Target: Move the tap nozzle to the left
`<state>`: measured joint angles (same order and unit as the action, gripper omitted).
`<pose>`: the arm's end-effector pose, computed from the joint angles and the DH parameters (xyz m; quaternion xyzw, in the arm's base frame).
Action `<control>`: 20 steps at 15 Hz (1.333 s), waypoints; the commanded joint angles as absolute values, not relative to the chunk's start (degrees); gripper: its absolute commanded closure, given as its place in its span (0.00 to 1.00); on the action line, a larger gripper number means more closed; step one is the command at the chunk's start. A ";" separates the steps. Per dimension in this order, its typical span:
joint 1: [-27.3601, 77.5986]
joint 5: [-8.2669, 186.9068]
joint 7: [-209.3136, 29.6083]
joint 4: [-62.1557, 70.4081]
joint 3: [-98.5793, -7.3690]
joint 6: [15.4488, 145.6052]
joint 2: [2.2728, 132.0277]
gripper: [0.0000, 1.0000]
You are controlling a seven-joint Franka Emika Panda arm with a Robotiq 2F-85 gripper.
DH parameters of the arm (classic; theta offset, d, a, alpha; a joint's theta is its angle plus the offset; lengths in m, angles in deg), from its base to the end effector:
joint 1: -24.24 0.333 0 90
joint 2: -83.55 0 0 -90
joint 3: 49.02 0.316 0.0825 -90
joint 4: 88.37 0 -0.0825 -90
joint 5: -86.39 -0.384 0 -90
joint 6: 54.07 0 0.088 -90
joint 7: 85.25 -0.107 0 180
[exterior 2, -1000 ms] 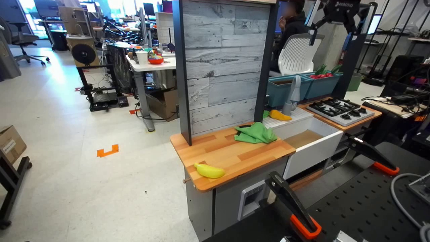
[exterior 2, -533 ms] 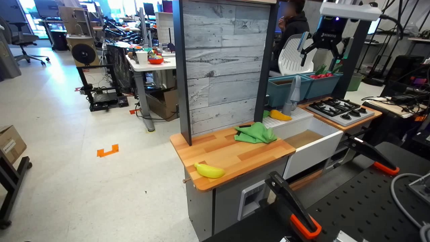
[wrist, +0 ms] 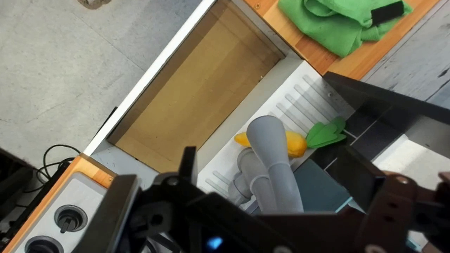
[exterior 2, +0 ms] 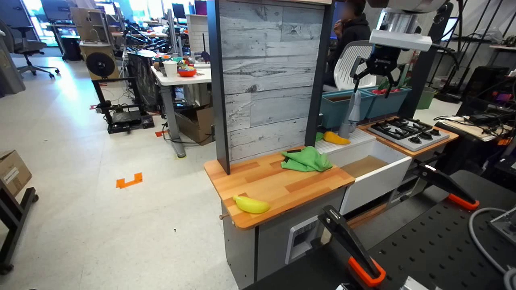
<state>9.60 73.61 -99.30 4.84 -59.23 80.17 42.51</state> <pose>0.6352 -0.2737 0.2075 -0.9228 0.3847 -0.0099 0.0213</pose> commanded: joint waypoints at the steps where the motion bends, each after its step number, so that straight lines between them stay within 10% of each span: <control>1: 8.30 72.49 -101.59 -3.49 -58.88 78.59 36.70 0.00; 13: 8.27 73.52 -101.87 -8.74 -58.09 77.13 31.67 0.95; 20: 7.35 70.74 -102.39 -10.73 -55.71 74.47 31.73 0.94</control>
<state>8.61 73.46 -102.30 -8.26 -58.14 78.50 32.20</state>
